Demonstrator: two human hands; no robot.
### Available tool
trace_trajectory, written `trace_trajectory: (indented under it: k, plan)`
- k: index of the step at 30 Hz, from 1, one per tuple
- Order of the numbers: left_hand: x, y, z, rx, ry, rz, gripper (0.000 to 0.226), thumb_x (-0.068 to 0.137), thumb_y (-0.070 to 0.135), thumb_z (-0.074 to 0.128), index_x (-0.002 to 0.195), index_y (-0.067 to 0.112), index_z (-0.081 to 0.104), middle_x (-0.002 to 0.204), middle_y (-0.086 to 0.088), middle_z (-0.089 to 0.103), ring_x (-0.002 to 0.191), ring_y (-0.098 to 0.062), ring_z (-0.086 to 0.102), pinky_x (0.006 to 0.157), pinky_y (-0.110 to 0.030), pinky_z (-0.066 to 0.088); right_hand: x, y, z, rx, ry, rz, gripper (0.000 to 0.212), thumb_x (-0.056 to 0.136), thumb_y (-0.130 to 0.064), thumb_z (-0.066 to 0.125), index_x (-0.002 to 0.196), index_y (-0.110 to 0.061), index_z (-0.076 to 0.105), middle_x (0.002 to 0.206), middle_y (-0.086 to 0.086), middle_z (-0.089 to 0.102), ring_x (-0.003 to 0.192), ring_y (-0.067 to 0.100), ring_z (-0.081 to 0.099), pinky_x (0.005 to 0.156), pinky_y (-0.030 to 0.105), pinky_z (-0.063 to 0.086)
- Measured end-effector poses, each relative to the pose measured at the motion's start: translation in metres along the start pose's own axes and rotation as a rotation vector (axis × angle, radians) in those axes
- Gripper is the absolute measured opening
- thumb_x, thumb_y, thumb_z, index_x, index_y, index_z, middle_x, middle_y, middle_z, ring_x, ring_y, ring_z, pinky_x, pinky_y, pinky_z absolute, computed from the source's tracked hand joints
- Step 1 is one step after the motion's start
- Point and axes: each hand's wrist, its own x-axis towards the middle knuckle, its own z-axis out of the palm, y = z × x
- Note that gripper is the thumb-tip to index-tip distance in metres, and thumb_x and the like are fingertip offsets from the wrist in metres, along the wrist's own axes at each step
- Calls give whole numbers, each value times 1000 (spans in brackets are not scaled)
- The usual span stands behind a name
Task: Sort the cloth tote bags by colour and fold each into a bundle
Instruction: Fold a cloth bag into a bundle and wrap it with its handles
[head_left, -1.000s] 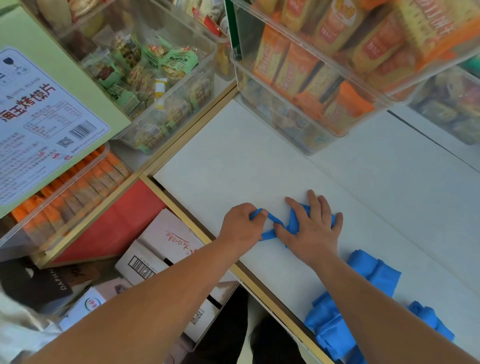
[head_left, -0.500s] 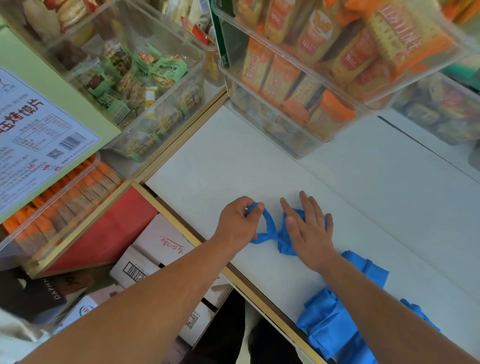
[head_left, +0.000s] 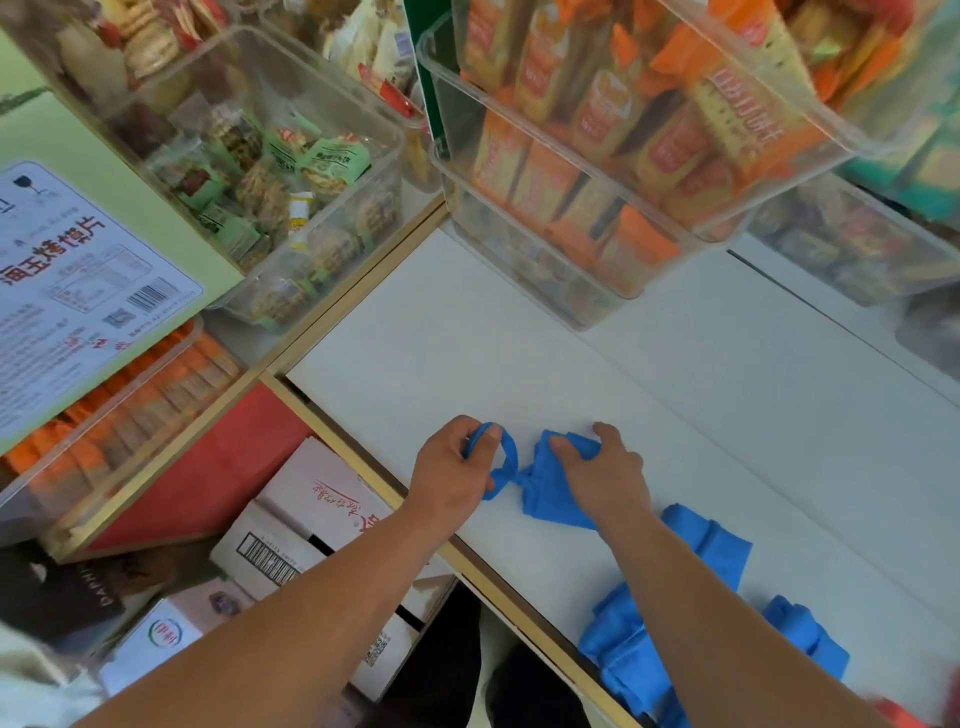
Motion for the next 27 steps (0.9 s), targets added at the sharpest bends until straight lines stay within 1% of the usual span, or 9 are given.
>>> trace_trajectory:
  k: [3,5,8,10,13,18,21,24,27]
  plan:
    - [-6,-3,-3,33,9,-30,26,99,41,61,88,18,62,73,-17,65,59,-25,69,58,-35,57,-6,4,5,245,12,-98,42,94,-51,63,132,-38,52,132,5,46,94,17,58,72,33,52]
    - [-10,0,-9,58,1,-50,26,100,41,59,90,17,63,67,-8,63,54,-20,68,48,-27,50,-20,7,0,310,-74,-164,29,99,-39,60,127,-42,54,131,3,46,97,12,58,68,26,50]
    - [-22,16,-19,119,-89,-103,30,99,42,58,94,13,62,61,-8,62,50,-17,66,46,-18,43,-53,19,-23,463,-135,-253,43,98,-23,64,129,-49,51,126,-3,55,101,12,65,76,26,56]
    - [-35,30,-21,132,-175,-128,31,99,42,59,95,11,61,55,-7,61,51,-20,66,50,-20,45,-79,30,-44,675,-158,-216,54,91,-16,75,134,-40,53,118,-1,69,100,16,71,85,36,59]
    - [-60,52,-11,161,-277,-132,33,98,40,60,97,8,61,54,-8,60,53,-22,66,55,-24,47,-121,52,-78,877,-259,-192,42,84,-8,78,124,-13,67,114,9,75,106,28,72,92,44,58]
    - [-106,84,31,186,-484,-160,25,97,31,64,89,8,61,55,-7,56,50,-26,62,50,-26,47,-180,101,-131,788,-225,-460,48,58,-3,89,102,-15,75,105,9,75,102,29,71,85,37,58]
    - [-135,106,67,277,-607,-87,25,98,36,65,89,13,62,67,-9,64,55,-24,65,55,-30,52,-200,129,-160,564,-169,-656,41,63,-7,92,97,-23,75,102,2,70,97,21,67,85,32,53]
    - [-162,131,96,285,-720,-19,26,98,41,65,92,15,65,84,-7,70,71,-20,69,59,-35,58,-214,154,-184,486,-44,-716,42,69,-24,93,106,-24,74,110,-1,68,101,23,66,88,42,53]
    - [-186,155,112,244,-787,-12,24,98,40,63,97,17,67,92,-4,70,79,-16,70,68,-36,59,-218,180,-205,447,61,-723,42,69,-25,93,107,-22,74,121,-5,66,109,23,65,89,48,50]
